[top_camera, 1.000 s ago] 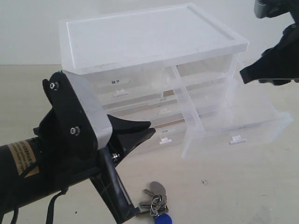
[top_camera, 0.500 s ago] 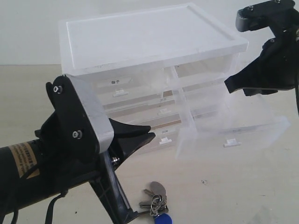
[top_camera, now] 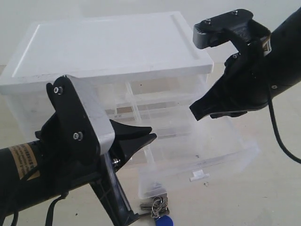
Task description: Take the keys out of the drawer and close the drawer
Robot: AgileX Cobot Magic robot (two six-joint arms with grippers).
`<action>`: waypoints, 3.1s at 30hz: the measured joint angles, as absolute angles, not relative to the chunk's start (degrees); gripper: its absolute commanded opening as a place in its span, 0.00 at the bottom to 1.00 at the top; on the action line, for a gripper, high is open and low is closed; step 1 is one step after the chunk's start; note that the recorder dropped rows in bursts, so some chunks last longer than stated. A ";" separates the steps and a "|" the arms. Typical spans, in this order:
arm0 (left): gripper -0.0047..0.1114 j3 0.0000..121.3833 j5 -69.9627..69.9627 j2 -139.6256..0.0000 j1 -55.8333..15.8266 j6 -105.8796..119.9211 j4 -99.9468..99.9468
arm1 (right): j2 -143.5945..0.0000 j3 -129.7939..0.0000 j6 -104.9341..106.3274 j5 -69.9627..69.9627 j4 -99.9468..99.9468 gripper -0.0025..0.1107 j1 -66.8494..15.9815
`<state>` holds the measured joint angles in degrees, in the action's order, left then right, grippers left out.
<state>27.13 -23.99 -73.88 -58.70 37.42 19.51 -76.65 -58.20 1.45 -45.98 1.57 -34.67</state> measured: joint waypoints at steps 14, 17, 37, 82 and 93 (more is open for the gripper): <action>0.08 27.13 -23.99 -73.88 -58.70 37.55 19.51 | -74.95 -56.67 -8.44 -39.05 6.56 0.02 -34.97; 0.08 27.17 -22.25 -72.95 -58.70 37.42 19.02 | -74.95 -55.01 -9.56 -35.10 8.08 0.02 -35.35; 0.31 27.26 -2.57 -62.44 -60.73 43.27 8.11 | -73.99 -52.71 -10.80 -23.13 15.07 0.43 -35.95; 0.08 29.91 -27.23 -80.05 -65.24 67.31 42.26 | -80.31 -59.84 1.43 -18.47 -0.35 0.02 -35.95; 0.08 31.06 -32.14 -80.05 -62.56 67.84 43.35 | -80.31 -59.87 1.79 -18.61 0.47 0.02 -35.95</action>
